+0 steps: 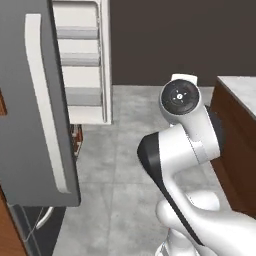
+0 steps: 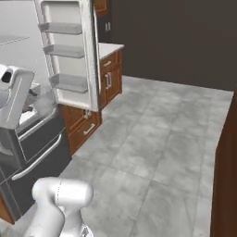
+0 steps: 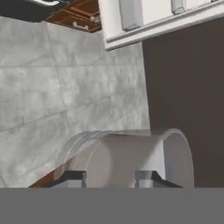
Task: There is a bowl on the dining counter. Grab a lemon wedge from the fridge and place it in the bowl. Then get the liquor bottle and glass cup from the cabinet and place them next to the bowl.
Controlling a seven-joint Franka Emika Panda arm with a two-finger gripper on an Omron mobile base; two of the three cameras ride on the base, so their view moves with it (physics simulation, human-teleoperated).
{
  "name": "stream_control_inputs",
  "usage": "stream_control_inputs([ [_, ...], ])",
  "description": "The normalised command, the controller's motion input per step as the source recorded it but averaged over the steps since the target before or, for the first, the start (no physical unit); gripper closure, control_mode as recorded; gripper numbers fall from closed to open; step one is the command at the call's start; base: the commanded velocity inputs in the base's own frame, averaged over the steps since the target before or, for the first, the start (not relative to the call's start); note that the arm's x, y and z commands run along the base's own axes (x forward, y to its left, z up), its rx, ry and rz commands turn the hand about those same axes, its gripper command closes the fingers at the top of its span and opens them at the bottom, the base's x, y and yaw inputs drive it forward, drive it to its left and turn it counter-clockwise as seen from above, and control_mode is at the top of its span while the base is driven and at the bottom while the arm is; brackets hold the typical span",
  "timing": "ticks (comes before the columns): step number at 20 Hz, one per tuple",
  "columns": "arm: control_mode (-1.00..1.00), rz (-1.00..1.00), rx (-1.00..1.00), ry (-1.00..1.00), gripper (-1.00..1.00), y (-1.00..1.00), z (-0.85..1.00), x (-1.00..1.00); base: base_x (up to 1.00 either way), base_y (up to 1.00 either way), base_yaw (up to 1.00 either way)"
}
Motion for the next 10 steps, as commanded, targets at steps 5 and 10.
stream_control_inputs([
  [5, 1.00, 0.00, 0.00, 0.00, 1.00, 0.00, 0.00, 0.00, 0.08, -1.00, -0.46],
  [10, 1.00, 0.00, 0.00, 0.00, 1.00, 0.00, 0.00, 0.00, 0.88, -0.35, -0.29],
])
